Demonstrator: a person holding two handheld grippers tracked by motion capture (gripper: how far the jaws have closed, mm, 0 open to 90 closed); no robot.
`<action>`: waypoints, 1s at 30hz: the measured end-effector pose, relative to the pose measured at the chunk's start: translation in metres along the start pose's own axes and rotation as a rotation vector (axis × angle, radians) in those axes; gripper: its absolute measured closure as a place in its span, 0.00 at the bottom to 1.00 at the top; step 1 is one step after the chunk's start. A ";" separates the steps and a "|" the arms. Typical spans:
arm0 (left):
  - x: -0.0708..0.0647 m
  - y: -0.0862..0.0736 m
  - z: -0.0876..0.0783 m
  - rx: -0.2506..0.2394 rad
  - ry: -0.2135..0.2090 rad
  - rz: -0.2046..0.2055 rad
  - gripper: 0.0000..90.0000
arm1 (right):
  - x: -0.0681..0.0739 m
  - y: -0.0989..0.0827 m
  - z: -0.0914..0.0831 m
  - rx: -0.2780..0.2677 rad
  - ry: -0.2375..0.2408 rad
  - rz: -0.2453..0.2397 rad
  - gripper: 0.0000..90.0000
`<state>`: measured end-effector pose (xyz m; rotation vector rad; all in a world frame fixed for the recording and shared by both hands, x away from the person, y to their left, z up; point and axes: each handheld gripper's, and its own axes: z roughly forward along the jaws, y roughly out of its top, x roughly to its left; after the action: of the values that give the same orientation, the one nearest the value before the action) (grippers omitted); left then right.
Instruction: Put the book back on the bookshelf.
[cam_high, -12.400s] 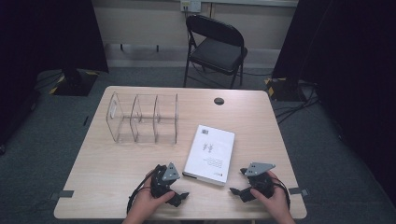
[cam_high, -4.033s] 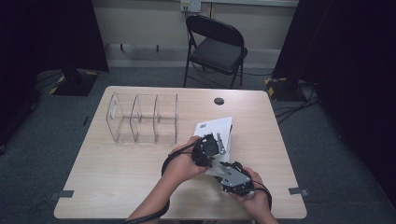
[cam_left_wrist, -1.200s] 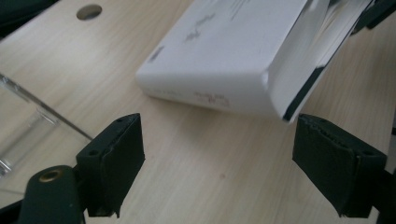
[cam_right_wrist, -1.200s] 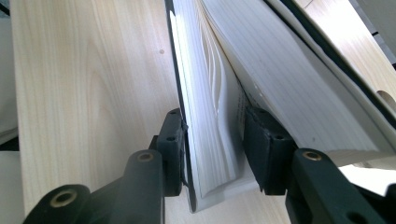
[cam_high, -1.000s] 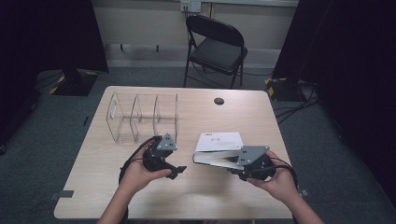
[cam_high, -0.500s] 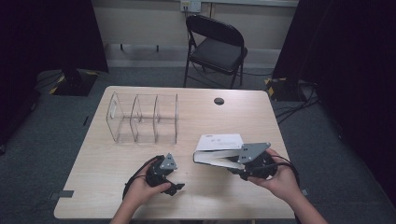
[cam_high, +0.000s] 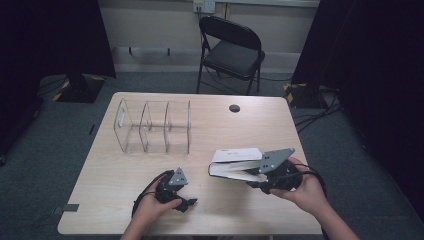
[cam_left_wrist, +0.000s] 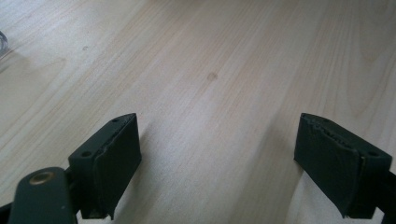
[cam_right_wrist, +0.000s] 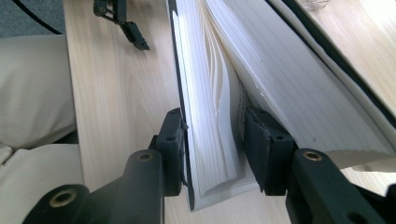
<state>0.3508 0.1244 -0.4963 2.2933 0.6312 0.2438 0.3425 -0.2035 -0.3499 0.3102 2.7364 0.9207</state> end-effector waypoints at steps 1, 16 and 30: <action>0.000 0.000 0.000 0.002 0.000 0.000 0.15 | 0.000 0.000 -0.001 0.000 0.001 0.002 0.67; -0.001 -0.004 0.002 -0.037 -0.001 0.004 0.08 | -0.003 0.004 -0.010 0.002 0.065 0.022 0.68; 0.000 -0.005 0.002 -0.039 -0.003 0.001 0.08 | -0.006 0.009 -0.019 0.006 0.115 0.036 0.69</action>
<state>0.3493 0.1261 -0.5012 2.2567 0.6187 0.2510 0.3435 -0.2091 -0.3291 0.3181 2.8471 0.9687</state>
